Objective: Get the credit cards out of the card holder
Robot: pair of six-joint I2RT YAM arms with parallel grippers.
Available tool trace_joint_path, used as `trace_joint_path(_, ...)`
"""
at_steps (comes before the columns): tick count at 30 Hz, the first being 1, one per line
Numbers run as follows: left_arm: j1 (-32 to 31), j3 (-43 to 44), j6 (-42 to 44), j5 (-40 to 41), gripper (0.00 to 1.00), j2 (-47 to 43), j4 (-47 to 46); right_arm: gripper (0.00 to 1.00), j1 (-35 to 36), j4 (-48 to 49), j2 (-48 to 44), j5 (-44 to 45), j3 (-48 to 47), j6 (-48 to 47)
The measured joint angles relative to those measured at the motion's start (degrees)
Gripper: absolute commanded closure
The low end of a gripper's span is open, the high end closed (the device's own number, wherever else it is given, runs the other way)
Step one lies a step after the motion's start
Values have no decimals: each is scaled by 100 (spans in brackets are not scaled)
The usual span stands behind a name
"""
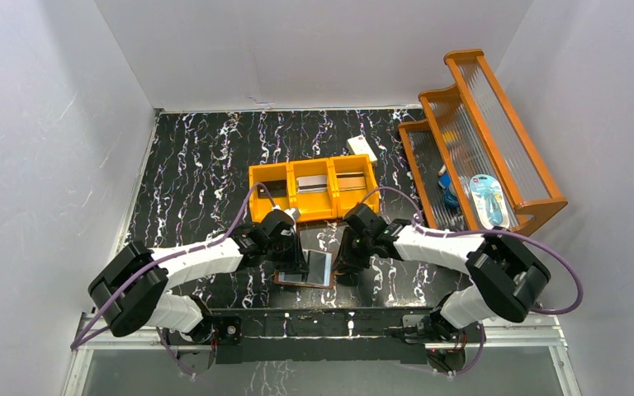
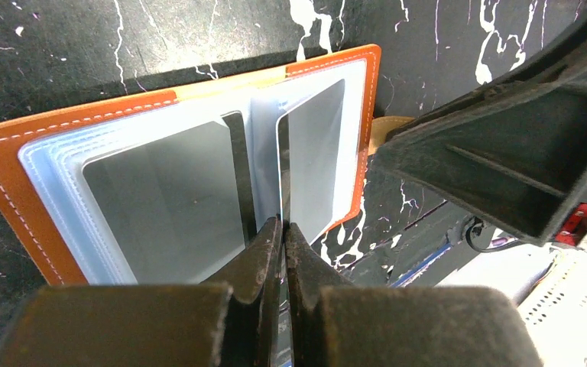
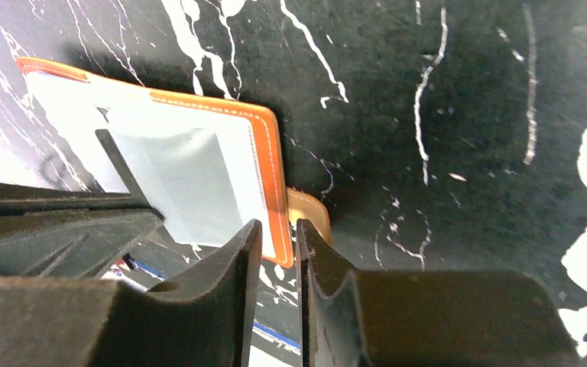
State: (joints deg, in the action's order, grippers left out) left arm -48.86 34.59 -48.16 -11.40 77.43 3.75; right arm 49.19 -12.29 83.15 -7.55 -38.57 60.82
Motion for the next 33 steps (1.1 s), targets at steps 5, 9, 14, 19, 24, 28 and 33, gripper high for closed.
trace_joint_path(5, 0, -13, -2, 7, 100, -52, 17, 71, -7, -151, -407, 9, -2, -125)
trace_joint_path(9, 0, -15, -2, 11, 100, -52, 17, 74, -4, 286, -376, -251, -7, -118)
trace_joint_path(14, 0, -26, -2, 28, 100, -57, 24, 74, 4, 573, 142, -455, -197, -136)
trace_joint_path(19, 2, -26, -2, 48, 100, -74, 70, 75, 0, 636, 699, -566, -328, -142)
trace_joint_path(24, 2, -26, 7, 116, 100, -105, 138, 76, 7, 667, 743, -549, -321, -87)
trace_joint_path(28, 7, -24, 44, 153, 100, -125, 197, 78, 7, 841, 715, -555, -179, 4)
trace_joint_path(33, 83, -24, 83, 153, 100, -168, 269, 79, 7, 1008, 710, -595, -90, 72)
